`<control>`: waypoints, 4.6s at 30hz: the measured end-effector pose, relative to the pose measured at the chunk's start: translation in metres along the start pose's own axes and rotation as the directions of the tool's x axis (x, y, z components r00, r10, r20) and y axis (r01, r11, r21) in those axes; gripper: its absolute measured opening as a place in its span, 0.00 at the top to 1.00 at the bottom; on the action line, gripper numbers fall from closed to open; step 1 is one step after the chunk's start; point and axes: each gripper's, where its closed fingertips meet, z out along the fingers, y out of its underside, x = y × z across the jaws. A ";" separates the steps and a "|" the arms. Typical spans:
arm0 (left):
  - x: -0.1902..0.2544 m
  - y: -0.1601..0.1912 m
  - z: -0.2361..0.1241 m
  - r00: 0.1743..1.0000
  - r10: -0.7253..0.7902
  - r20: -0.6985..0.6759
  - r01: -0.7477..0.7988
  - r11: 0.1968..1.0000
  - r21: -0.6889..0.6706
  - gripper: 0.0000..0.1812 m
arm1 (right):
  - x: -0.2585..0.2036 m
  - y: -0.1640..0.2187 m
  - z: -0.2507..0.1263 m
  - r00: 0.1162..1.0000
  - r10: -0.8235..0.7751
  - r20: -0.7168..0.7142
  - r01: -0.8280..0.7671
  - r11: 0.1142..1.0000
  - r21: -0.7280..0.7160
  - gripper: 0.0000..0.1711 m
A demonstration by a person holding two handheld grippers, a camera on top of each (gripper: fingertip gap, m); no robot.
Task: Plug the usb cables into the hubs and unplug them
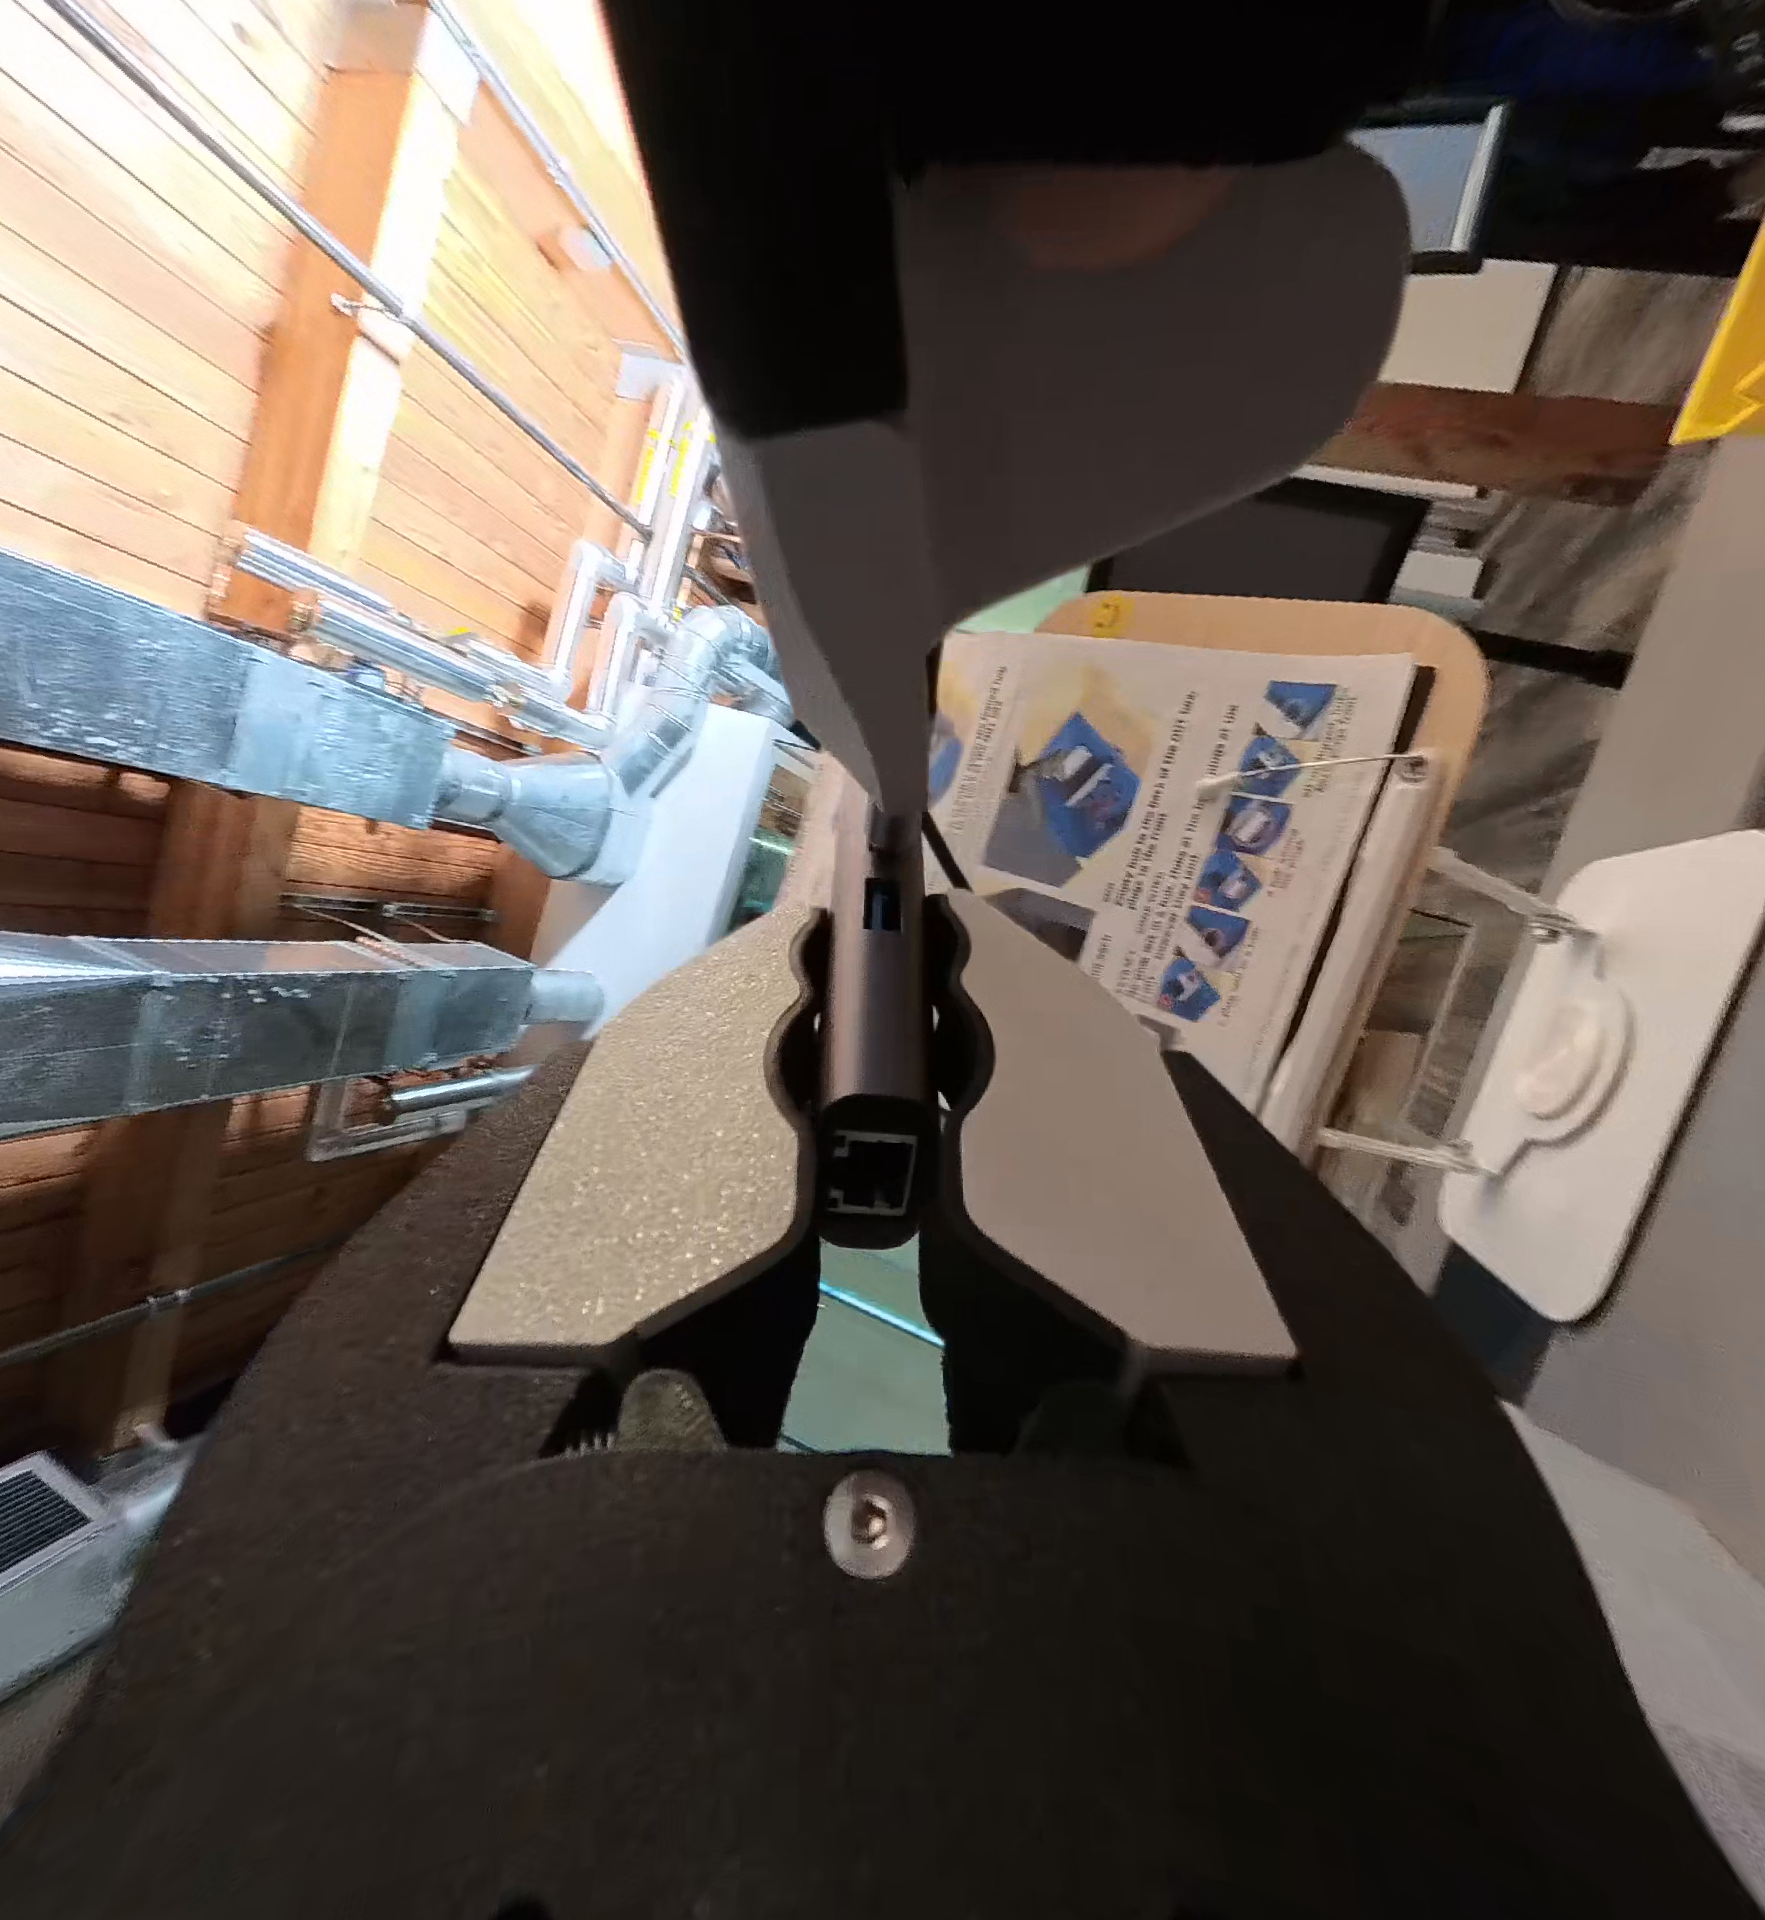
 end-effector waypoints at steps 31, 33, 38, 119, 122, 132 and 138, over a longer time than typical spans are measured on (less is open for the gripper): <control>-0.005 -0.007 -0.007 0.998 -0.049 -0.044 0.051 0.997 0.057 0.91 | -0.006 -0.009 -0.008 0.998 0.023 0.057 -0.025 0.999 0.034 0.89; 0.002 -0.005 -0.005 0.993 -0.079 -0.085 0.084 0.994 0.067 0.91 | -0.007 -0.005 -0.008 0.989 0.087 0.121 -0.088 0.996 0.001 0.88; 0.025 0.005 -0.004 0.957 -0.151 -0.249 0.174 0.982 0.075 0.91 | 0.004 -0.015 -0.053 0.913 0.229 0.338 -0.234 0.972 -0.029 0.80; 0.107 0.066 -0.017 0.596 -0.409 -0.691 0.250 0.912 -0.325 0.89 | 0.193 0.335 -0.134 0.710 0.646 0.280 0.219 0.175 -0.960 0.86; 0.109 0.066 -0.018 0.591 -0.412 -0.694 0.249 0.911 -0.329 0.89 | 0.185 0.342 -0.139 0.698 0.682 0.218 0.181 0.126 -0.975 0.84; 0.103 0.066 -0.018 0.603 -0.408 -0.685 0.241 0.912 -0.331 0.89 | 0.258 0.290 -0.145 0.856 0.483 0.184 -0.013 0.375 -0.927 0.83; 0.099 0.067 -0.017 0.612 -0.409 -0.677 0.240 0.912 -0.334 0.89 | 0.300 0.247 -0.164 0.894 0.448 0.030 -0.265 0.581 -0.769 0.83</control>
